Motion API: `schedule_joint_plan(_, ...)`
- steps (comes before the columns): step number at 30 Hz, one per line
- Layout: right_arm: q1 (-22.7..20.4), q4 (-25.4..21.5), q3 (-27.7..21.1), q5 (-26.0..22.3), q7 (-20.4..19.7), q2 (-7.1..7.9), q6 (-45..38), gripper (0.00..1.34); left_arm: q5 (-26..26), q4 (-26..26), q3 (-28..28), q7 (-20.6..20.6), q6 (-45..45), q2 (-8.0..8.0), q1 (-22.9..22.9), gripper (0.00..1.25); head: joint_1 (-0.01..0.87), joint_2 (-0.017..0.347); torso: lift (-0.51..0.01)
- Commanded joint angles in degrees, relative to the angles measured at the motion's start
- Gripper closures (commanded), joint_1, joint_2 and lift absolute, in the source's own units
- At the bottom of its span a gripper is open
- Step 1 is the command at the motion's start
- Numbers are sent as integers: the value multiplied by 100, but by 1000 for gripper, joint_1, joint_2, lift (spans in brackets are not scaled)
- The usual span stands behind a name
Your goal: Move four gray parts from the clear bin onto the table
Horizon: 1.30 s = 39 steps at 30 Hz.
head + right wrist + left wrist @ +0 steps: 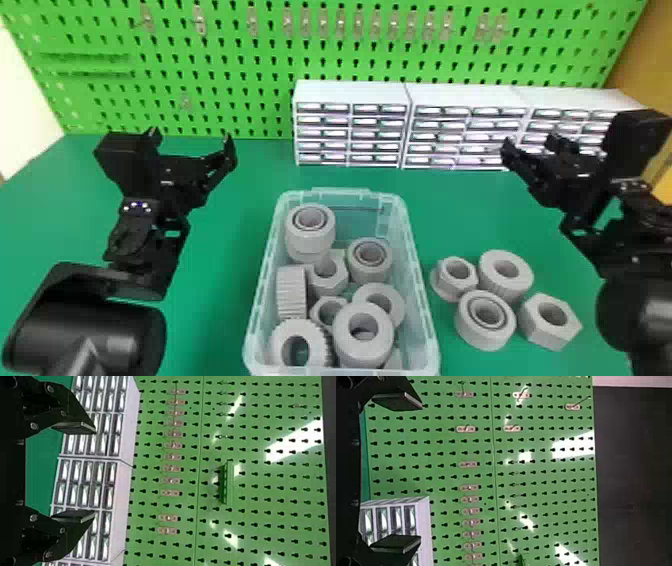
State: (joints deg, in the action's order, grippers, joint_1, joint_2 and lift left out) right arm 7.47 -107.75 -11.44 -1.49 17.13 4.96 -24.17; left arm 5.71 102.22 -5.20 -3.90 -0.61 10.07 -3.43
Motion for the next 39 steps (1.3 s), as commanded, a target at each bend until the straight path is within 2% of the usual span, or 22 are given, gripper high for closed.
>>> schedule_joint_plan(1,9,0,2,0,1,-3,0,509,0,0,-7,-5,0,-5,18,108,678,34,-50)
schedule_joint_plan(39,0,-9,19,-61,-8,32,0,509,0,0,-16,-5,0,-5,9,108,678,34,-50)
